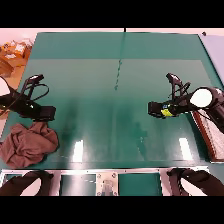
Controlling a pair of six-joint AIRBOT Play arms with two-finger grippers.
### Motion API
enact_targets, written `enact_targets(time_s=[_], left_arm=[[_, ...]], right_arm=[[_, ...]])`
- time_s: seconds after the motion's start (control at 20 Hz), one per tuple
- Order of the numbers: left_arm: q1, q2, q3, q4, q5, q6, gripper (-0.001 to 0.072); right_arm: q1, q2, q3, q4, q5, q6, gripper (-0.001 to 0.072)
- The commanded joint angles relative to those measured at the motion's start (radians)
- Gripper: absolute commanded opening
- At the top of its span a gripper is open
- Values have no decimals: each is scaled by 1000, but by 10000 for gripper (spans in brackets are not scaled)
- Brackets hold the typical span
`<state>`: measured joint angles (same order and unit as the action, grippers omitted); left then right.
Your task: Fold the shirts.
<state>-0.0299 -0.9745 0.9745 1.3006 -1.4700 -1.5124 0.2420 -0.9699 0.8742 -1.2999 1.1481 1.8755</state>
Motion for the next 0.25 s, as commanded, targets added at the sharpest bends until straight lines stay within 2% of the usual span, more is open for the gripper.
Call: enact_targets(time_s=[0.0, 0.2], left_arm=[[0, 10, -15, -2, 23, -9, 21], [0, 10, -15, -2, 50, -9, 21]], right_arm=[[12, 1, -3, 2, -14, 2, 9], [12, 1, -3, 2, -14, 2, 10]])
